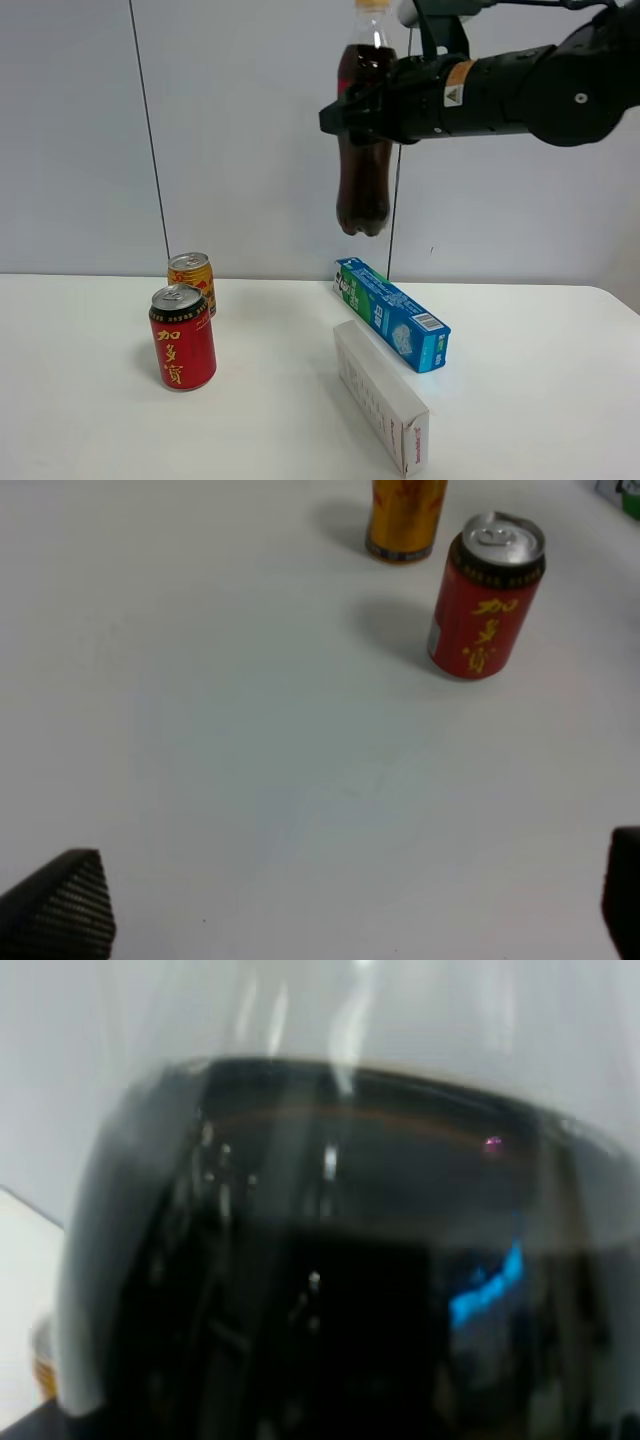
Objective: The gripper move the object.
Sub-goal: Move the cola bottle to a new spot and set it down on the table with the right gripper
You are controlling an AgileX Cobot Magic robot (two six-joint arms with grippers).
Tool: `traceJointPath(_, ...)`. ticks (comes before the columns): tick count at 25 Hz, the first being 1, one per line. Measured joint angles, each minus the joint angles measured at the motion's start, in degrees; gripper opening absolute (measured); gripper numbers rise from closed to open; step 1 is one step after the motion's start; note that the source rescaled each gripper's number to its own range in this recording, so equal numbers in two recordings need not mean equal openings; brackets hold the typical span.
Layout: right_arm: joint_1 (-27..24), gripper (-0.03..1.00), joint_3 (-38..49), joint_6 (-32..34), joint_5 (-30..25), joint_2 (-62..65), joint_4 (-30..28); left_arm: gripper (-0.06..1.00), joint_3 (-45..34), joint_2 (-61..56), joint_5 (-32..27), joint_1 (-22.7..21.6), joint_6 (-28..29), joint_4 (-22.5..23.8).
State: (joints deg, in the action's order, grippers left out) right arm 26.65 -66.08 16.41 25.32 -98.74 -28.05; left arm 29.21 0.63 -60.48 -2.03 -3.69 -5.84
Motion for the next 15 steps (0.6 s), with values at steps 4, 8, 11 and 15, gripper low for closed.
traceJointPath(4,4.1,0.0,-7.4,-5.8,-2.8,-5.0,4.6,1.0,0.0,0.0,0.0,0.0,0.0,0.0)
traceJointPath(8,6.2,0.0,-14.0,-11.9,-4.1,-12.3,9.3,1.0,0.0,0.0,0.0,0.0,0.0,0.0)
traceJointPath(11,6.5,0.0,-18.5,-13.7,-4.5,-18.2,12.4,1.0,0.0,0.0,0.0,0.0,0.0,0.0)
traceJointPath(15,6.5,0.0,-22.8,-14.1,-5.1,-24.3,14.1,1.0,0.0,0.0,0.0,0.0,0.0,0.0)
